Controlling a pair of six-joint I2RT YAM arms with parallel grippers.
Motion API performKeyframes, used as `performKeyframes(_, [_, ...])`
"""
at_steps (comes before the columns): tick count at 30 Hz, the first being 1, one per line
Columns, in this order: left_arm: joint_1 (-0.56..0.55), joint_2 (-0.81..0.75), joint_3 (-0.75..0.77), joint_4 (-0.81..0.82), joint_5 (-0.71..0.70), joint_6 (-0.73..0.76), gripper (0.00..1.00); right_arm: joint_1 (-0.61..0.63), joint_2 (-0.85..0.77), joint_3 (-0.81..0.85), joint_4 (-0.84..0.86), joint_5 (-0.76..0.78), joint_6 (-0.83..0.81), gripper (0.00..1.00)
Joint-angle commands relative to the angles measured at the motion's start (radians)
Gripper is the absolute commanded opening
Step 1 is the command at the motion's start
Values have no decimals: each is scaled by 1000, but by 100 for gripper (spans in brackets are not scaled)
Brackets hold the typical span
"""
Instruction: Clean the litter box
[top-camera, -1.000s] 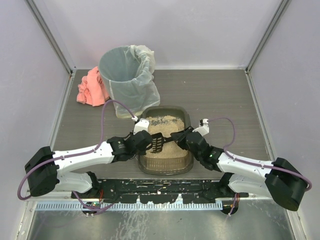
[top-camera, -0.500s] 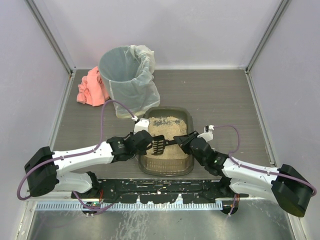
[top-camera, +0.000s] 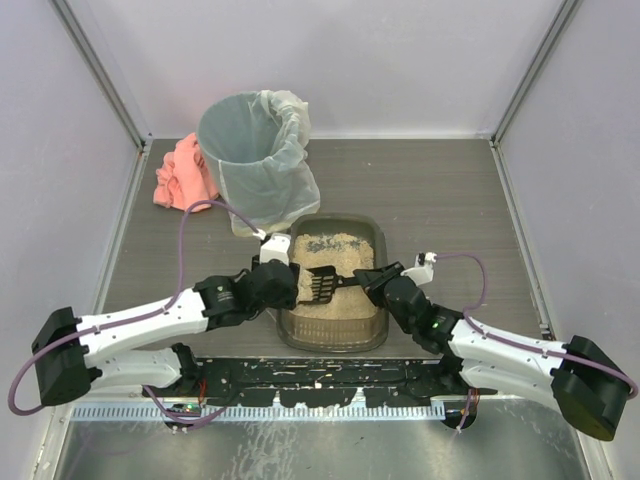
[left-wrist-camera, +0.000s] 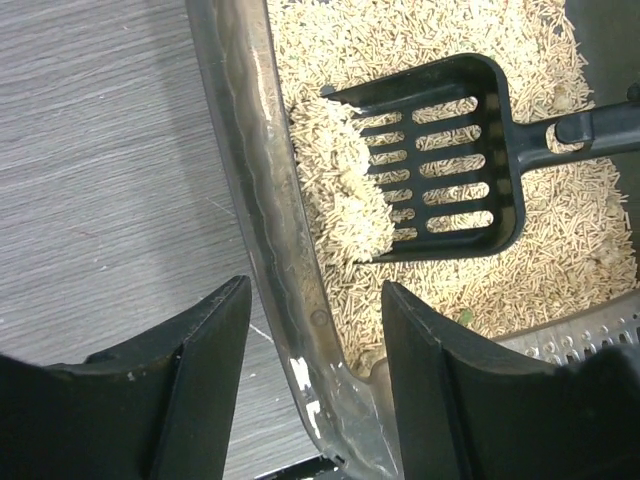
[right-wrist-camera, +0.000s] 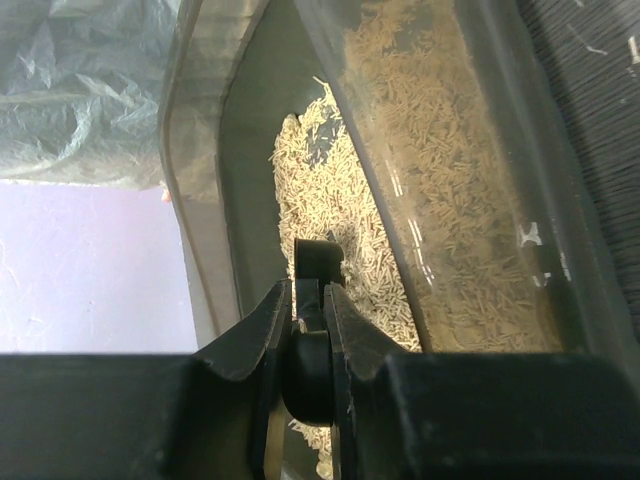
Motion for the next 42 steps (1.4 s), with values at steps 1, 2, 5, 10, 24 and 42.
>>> performKeyframes(1, [-2,-84,26,-38,-56,6,58,5,-43,38,11,69,6,1])
performKeyframes(2, [-2,-100,26,-47,-65,9,59,4,-50,37,5,72,4,0])
performKeyframes(5, [-1,-143,34,-85,-99,21,62,3,-83,34,-6,79,-2,1])
performKeyframes(10, [4,-205,51,-144,-149,43,65,1,-145,44,-43,84,-18,1])
performKeyframes(24, [8,-278,55,-248,-229,63,67,-19,-401,63,-218,106,-172,1])
performKeyframes(42, [9,-340,16,-268,-205,24,64,-567,-381,-80,184,-648,-42,1])
